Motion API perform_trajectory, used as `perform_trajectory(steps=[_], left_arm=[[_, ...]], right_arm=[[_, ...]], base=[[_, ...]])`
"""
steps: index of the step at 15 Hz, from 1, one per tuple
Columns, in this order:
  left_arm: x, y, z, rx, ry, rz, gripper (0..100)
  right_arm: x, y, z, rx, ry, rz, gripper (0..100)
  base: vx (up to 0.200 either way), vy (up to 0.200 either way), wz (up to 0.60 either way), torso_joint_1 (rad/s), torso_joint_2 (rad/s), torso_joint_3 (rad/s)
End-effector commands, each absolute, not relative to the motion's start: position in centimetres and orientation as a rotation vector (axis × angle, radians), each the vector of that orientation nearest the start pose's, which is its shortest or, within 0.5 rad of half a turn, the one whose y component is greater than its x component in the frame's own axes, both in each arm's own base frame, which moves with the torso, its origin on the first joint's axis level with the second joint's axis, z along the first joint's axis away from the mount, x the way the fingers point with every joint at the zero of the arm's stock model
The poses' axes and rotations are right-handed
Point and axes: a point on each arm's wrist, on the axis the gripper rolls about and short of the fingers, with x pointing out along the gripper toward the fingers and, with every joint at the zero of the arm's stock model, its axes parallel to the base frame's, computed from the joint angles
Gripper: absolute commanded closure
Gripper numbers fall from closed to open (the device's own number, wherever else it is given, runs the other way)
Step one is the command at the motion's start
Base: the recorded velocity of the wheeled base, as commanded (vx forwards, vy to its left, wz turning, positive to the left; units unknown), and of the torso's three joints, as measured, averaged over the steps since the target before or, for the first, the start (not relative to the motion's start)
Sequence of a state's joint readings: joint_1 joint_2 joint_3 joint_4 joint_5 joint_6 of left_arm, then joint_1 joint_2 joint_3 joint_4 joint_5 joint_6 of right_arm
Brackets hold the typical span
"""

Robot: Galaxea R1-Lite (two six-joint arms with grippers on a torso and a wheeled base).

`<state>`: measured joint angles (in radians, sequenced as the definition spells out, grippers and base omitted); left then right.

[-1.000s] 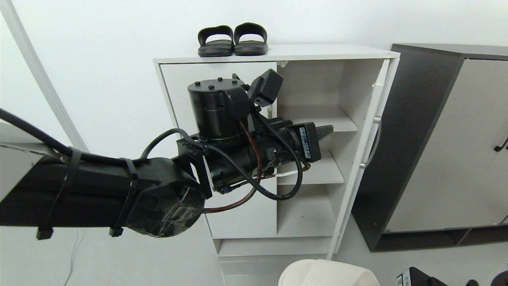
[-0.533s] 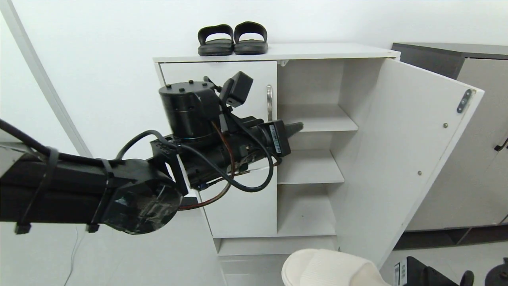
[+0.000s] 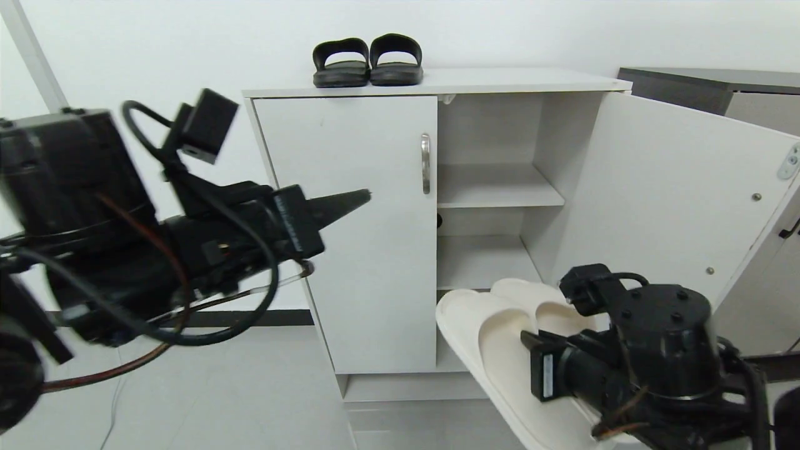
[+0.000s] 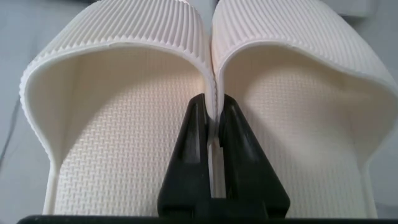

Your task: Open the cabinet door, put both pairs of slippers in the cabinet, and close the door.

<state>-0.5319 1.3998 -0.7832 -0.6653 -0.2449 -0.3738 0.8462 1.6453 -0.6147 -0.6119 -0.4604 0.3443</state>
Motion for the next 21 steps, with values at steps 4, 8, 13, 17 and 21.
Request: perform_trajectory(steps=[4, 8, 13, 17, 21], left_arm=[[7.4, -2.9, 23.5, -0.19, 0.106, -0.264, 100], [0.6, 0.3, 15.6, -0.136, 0.0, 0.142, 100], [-1.9, 0.0, 9.2, -0.049, 0.007, 0.232, 100], [-1.6, -0.2, 8.1, -0.011, 0.053, 0.083, 100], [-1.6, 0.1, 7.9, -0.007, 0.071, -0.076, 100]], right_arm=[[23.9, 20.3, 12.8, 0.077, 0.372, 0.089, 100], [23.6, 20.4, 12.8, 0.068, 0.372, 0.089, 100], [22.6, 21.0, 12.3, 0.038, 0.385, 0.121, 100], [22.2, 21.4, 12.3, 0.033, 0.387, 0.14, 100], [22.1, 21.7, 12.4, 0.018, 0.378, 0.153, 100]], base=[[0.0, 0.0, 0.0, 0.0, 0.0, 0.0], [0.0, 0.0, 0.0, 0.0, 0.0, 0.0], [0.0, 0.0, 0.0, 0.0, 0.0, 0.0], [0.0, 0.0, 0.0, 0.0, 0.0, 0.0], [0.0, 0.0, 0.0, 0.0, 0.0, 0.0]])
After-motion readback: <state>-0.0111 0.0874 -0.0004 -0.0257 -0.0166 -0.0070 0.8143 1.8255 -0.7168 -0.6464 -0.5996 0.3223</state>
